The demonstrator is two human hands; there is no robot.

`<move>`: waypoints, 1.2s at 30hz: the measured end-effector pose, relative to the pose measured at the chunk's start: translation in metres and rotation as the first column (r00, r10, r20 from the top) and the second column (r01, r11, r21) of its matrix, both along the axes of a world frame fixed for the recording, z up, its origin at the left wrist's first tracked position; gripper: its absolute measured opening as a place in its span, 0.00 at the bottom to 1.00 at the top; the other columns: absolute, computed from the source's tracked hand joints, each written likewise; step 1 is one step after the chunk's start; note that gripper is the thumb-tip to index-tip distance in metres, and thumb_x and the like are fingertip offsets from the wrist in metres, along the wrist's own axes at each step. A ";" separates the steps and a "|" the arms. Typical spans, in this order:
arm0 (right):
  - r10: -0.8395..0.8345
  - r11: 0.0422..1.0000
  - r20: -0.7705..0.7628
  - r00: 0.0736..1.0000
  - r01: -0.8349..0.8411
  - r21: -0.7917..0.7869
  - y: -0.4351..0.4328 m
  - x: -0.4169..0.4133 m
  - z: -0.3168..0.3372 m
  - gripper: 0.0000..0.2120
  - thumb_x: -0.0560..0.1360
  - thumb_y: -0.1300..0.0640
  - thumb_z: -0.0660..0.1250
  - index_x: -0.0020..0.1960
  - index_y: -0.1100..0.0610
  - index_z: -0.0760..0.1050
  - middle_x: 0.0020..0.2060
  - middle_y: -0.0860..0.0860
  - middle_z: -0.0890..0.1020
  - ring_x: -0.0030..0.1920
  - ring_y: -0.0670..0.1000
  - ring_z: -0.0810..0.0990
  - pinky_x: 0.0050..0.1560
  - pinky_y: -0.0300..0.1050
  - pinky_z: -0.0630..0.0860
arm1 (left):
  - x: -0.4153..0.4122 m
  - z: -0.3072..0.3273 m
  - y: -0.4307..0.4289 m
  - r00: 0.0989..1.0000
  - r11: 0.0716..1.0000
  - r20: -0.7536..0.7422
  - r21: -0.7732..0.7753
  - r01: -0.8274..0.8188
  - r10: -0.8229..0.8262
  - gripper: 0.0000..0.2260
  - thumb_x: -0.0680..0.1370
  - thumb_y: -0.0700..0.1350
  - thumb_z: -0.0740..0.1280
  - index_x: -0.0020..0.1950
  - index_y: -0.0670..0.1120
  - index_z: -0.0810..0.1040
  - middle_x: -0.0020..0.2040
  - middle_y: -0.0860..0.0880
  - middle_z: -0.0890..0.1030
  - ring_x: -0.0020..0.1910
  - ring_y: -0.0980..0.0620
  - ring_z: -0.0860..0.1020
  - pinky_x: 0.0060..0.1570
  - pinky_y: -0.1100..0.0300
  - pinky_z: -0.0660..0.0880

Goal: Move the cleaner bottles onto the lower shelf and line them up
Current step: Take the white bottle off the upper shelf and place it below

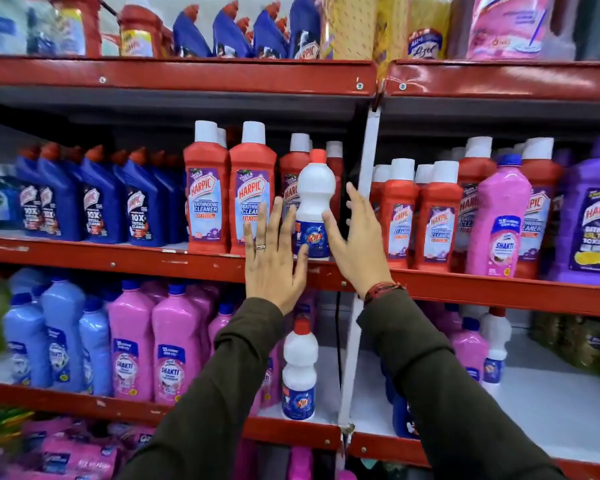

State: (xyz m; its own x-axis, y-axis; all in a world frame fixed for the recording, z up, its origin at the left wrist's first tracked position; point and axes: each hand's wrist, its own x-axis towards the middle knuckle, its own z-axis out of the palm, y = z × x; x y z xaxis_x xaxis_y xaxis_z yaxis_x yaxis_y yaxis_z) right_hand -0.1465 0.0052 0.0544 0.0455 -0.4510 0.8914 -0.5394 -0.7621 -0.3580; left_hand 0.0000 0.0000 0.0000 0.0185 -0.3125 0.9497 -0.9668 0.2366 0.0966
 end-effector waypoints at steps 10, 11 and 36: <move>0.103 0.894 0.201 0.974 -0.179 0.410 -0.032 0.023 0.042 0.32 0.79 0.50 0.69 0.77 0.60 0.62 0.70 0.58 0.76 0.66 0.55 0.79 0.45 0.35 0.73 | 0.023 -0.038 -0.027 0.993 0.992 0.091 0.099 -0.082 0.073 0.29 0.83 0.56 0.52 0.81 0.48 0.50 0.82 0.46 0.50 0.81 0.45 0.44 0.79 0.41 0.44; 0.109 0.897 0.199 0.974 -0.182 0.403 -0.036 0.025 0.042 0.31 0.78 0.50 0.71 0.75 0.60 0.65 0.69 0.57 0.77 0.62 0.54 0.80 0.43 0.34 0.73 | 0.023 -0.039 -0.028 0.992 0.991 0.095 0.097 -0.088 0.079 0.29 0.83 0.56 0.52 0.82 0.47 0.50 0.82 0.46 0.49 0.81 0.45 0.45 0.79 0.41 0.44; 0.152 0.929 0.367 0.918 -0.259 0.265 0.019 -0.009 0.040 0.21 0.76 0.48 0.73 0.63 0.59 0.77 0.57 0.53 0.85 0.53 0.50 0.86 0.48 0.42 0.82 | 0.022 -0.039 -0.025 0.994 0.991 0.083 0.101 -0.083 0.074 0.30 0.82 0.57 0.52 0.81 0.46 0.50 0.82 0.45 0.50 0.81 0.45 0.46 0.79 0.43 0.46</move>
State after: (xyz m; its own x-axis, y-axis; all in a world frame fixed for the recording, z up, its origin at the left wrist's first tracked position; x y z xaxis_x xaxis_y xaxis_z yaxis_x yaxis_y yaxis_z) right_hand -0.1559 0.0240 0.0946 -0.1091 -0.7134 0.6922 -0.1900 -0.6685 -0.7190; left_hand 0.0222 -0.0254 -0.0388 -0.0268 -0.4099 0.9118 -0.9876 0.1522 0.0394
